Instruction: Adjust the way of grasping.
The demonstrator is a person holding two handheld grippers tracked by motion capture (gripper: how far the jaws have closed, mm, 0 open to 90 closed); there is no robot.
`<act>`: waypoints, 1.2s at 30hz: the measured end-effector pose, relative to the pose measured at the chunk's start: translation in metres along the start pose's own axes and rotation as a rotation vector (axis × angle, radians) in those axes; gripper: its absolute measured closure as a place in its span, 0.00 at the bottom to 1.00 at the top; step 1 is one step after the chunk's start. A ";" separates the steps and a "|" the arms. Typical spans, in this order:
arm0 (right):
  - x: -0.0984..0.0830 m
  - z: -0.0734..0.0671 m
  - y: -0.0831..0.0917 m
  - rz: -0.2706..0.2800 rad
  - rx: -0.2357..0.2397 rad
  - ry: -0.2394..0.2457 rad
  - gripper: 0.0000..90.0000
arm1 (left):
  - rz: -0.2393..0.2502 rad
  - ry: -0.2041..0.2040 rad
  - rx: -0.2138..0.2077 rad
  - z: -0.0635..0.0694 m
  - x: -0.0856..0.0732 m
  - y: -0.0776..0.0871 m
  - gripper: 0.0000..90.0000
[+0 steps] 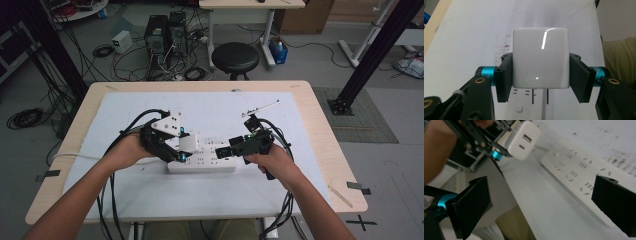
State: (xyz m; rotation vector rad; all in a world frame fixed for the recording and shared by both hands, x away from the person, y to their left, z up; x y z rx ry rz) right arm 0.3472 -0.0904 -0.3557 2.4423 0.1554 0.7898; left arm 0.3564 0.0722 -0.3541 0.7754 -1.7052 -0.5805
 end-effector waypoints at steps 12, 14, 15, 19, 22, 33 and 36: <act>0.011 -0.002 -0.019 0.030 0.092 -0.131 0.04 | 0.036 -0.019 -0.015 0.000 0.013 -0.011 0.47; 0.012 -0.002 -0.022 0.025 0.086 -0.141 0.04 | 0.042 -0.024 -0.017 0.001 0.017 -0.013 0.47; 0.013 -0.002 -0.023 0.026 0.090 -0.146 0.04 | 0.047 -0.026 -0.020 0.001 0.020 -0.015 0.47; 0.016 -0.002 -0.026 0.029 0.107 -0.182 0.05 | 0.049 -0.035 -0.021 0.001 0.024 -0.018 0.47; 0.017 0.000 -0.028 0.023 0.115 -0.202 0.06 | 0.054 -0.036 -0.022 0.001 0.026 -0.019 0.47; 0.018 0.002 -0.031 0.021 0.151 -0.281 0.21 | 0.044 -0.051 -0.014 0.000 0.028 -0.025 0.47; 0.019 0.002 -0.031 0.024 0.165 -0.296 0.29 | 0.038 -0.052 -0.010 0.001 0.028 -0.028 0.47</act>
Point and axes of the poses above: each handheld gripper's, and its own axes: y roughly backward along the jaws, x roughly out of its top, z roughly to its right, the point moved 8 cm from there along -y, roughly forward along the jaws, and after that the axes turned 9 degrees about -y, right-handed, at the moved point
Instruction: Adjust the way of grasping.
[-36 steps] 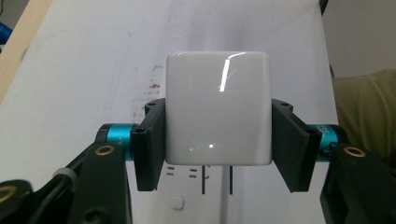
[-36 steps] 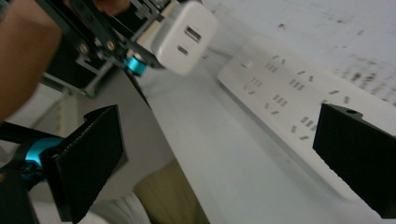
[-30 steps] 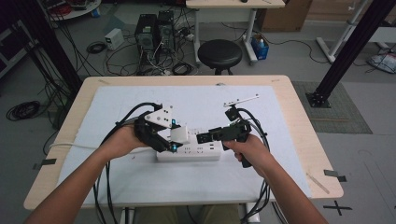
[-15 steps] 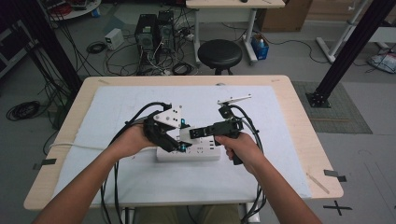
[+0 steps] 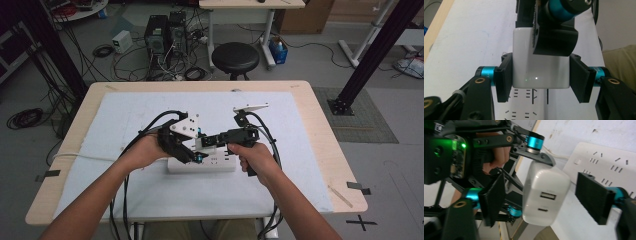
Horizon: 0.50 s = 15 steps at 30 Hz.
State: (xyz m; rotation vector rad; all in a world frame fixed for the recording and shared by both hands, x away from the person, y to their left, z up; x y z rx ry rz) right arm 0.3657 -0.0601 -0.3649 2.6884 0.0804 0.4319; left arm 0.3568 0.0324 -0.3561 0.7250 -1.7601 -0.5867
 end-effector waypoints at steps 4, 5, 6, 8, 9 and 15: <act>0.000 0.001 0.000 -0.002 0.012 -0.015 0.39 | 0.000 -0.002 0.007 0.000 0.001 -0.001 0.47; 0.000 0.001 0.000 -0.002 0.012 -0.015 0.39 | 0.001 -0.006 0.008 -0.001 0.001 -0.001 0.47; 0.000 0.002 0.001 -0.002 0.013 -0.018 0.41 | 0.002 -0.008 0.011 -0.001 0.001 -0.001 0.47; 0.000 0.002 0.000 0.000 0.015 -0.018 0.43 | 0.004 -0.007 0.016 -0.001 0.001 -0.001 0.47; 0.000 0.003 0.000 -0.001 0.026 -0.019 0.47 | 0.003 -0.011 0.016 -0.001 0.002 -0.002 0.47; -0.001 0.006 -0.001 -0.001 0.044 -0.057 0.54 | 0.007 -0.011 0.016 0.000 0.003 -0.002 0.47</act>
Point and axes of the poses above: each handheld gripper's, and its own axes: y roughly backward along the jaws, x roughly out of its top, z roughly to its right, the point moved 8 cm from there along -y, roughly forward along the jaws, and after that the axes turned 9 degrees about -y, right-handed, at the moved point
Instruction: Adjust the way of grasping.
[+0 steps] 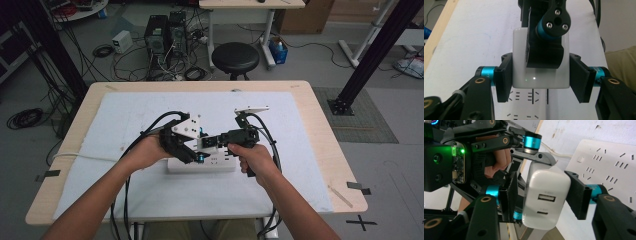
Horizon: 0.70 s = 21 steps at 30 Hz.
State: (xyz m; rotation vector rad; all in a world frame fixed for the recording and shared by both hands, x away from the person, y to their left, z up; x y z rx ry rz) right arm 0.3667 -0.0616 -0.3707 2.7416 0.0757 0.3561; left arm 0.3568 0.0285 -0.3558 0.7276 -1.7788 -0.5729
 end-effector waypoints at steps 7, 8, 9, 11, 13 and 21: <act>0.000 0.002 0.000 0.016 -0.002 -0.017 0.65 | -0.011 -0.018 0.008 0.000 0.000 -0.002 0.47; 0.000 0.002 0.000 0.016 -0.002 -0.017 0.65 | -0.015 -0.022 0.008 0.000 0.000 -0.002 0.47; -0.001 0.003 0.000 0.014 -0.004 -0.023 0.65 | -0.018 -0.025 0.011 0.000 0.000 -0.003 0.47; 0.000 0.004 0.000 0.021 -0.003 -0.030 0.66 | -0.024 -0.029 0.017 0.000 0.000 -0.004 0.47; 0.000 0.004 -0.001 0.022 0.000 -0.028 0.66 | -0.024 -0.029 0.017 0.000 0.000 -0.004 0.47; 0.005 0.012 0.012 0.091 -0.057 0.086 0.69 | -0.054 0.090 0.040 -0.006 -0.016 0.007 0.23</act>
Point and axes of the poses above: each handheld gripper's, and its own axes: y roughly backward along the jaws, x roughly out of its top, z roughly to its right, the point moved 8 cm from there along -y, roughly forward along the jaws, and after that the axes turned 9 degrees about -y, right-handed, at the moved point
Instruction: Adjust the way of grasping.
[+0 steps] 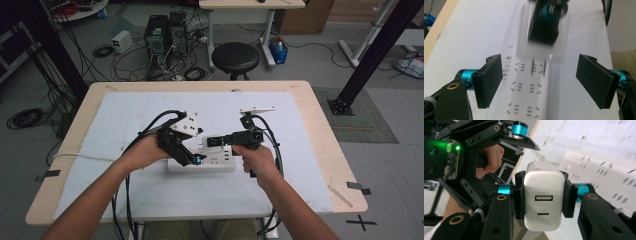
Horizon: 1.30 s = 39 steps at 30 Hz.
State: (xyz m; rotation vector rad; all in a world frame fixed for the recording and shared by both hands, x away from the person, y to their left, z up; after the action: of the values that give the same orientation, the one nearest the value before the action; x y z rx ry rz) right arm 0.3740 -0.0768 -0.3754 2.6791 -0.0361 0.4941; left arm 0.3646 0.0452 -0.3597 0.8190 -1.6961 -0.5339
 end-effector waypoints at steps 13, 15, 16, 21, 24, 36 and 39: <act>0.003 0.011 0.034 -0.081 -0.433 0.418 0.69 | -0.168 0.144 0.035 -0.009 -0.073 0.028 0.21; 0.004 0.014 0.037 -0.123 -0.537 0.496 0.69 | -0.205 0.155 0.022 -0.009 -0.083 0.032 0.21; 0.005 0.016 0.039 -0.147 -0.587 0.531 0.69 | -0.225 0.162 0.011 -0.008 -0.088 0.033 0.21; 0.004 0.025 0.048 -0.279 -0.802 0.732 0.69 | -0.323 0.214 -0.021 -0.007 -0.111 0.041 0.21; 0.006 0.027 0.056 -0.330 -0.842 0.777 0.69 | -0.385 0.230 -0.065 -0.010 -0.123 0.050 0.21; 0.015 0.034 0.090 -0.424 -0.960 0.851 0.69 | -0.513 0.247 -0.053 -0.022 -0.162 0.074 0.21; 0.015 0.035 0.093 -0.420 -0.960 0.846 0.69 | -0.506 0.222 -0.044 -0.020 -0.165 0.073 0.21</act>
State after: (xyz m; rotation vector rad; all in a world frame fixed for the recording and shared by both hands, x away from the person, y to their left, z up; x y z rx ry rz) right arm 0.3905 -0.1753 -0.3630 1.3584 0.4103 1.0761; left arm 0.3881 0.2183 -0.4083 1.2371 -1.2658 -0.7867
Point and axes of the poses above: each handheld gripper's, and its own axes: y roughly backward along the jaws, x roughly out of its top, z roughly to its right, the point moved 8 cm from there along -y, roughly forward along the jaws, and after that the axes turned 9 degrees about -y, right-handed, at the moved point
